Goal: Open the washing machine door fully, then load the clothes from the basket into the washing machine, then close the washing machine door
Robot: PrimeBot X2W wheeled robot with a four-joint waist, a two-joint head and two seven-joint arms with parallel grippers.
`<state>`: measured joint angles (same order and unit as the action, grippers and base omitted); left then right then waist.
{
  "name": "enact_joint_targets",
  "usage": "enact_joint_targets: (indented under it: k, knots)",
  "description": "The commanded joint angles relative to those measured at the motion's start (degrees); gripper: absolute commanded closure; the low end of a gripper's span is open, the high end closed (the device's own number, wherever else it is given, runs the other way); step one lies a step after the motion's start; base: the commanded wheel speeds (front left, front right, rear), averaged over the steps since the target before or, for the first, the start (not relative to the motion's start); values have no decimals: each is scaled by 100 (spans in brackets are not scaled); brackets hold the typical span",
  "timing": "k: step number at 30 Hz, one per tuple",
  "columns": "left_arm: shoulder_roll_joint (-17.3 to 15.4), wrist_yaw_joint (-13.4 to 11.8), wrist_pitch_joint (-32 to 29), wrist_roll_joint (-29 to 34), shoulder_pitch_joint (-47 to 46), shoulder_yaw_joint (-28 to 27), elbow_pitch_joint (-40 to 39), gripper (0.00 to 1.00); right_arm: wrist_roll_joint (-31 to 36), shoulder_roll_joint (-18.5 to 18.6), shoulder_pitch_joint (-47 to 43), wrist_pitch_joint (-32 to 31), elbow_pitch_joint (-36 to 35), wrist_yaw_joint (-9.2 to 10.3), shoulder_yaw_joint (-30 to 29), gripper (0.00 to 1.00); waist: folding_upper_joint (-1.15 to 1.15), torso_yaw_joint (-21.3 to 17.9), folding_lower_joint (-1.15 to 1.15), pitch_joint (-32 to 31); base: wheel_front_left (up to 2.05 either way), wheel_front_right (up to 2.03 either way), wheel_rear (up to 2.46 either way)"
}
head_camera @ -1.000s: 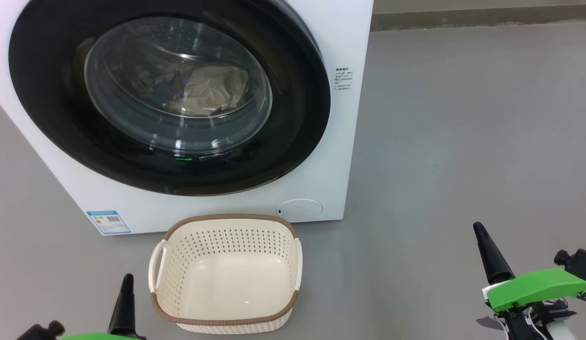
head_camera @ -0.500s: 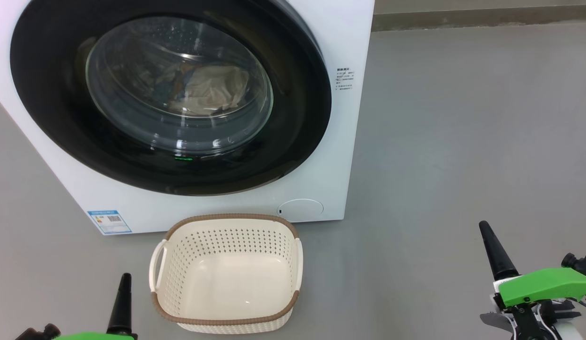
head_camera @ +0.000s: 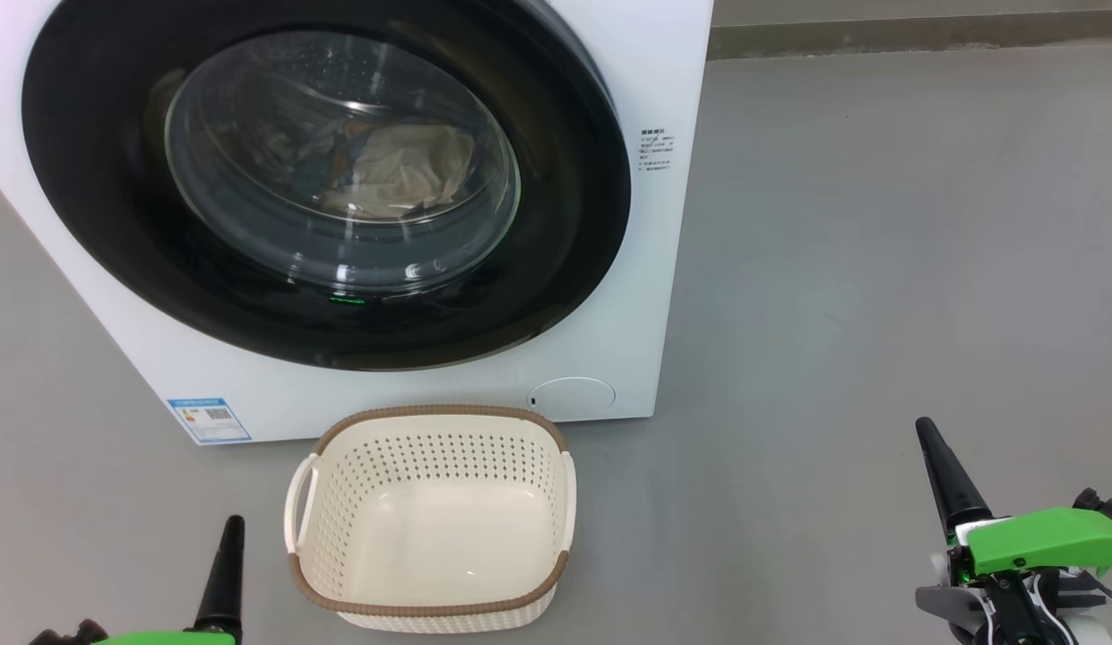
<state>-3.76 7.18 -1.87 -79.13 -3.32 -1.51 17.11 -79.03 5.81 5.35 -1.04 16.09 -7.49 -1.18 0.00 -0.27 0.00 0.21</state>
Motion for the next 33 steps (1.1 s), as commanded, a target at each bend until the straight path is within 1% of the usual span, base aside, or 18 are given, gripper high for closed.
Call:
enact_joint_targets:
  k: [1, 26, 33]
  knots:
    - [-45, 24, -39, -102, -254, -183, -188, 100, -113, 41, 95, -58, -172, -3, 13, 100, 0, 1, 0, 0, 0, 0, 0]
    - [86, 31, -458, -1281, -288, -500, -303, 100, -1344, -242, 78, -489, -209, 0, -465, 100, 0, 26, 0, -3, 0, 0, 0]
    - [88, 31, -464, -1301, -288, -504, -305, 100, -1359, -251, 78, -501, -209, 0, -479, 100, 0, 27, 0, -3, 0, 0, 0]
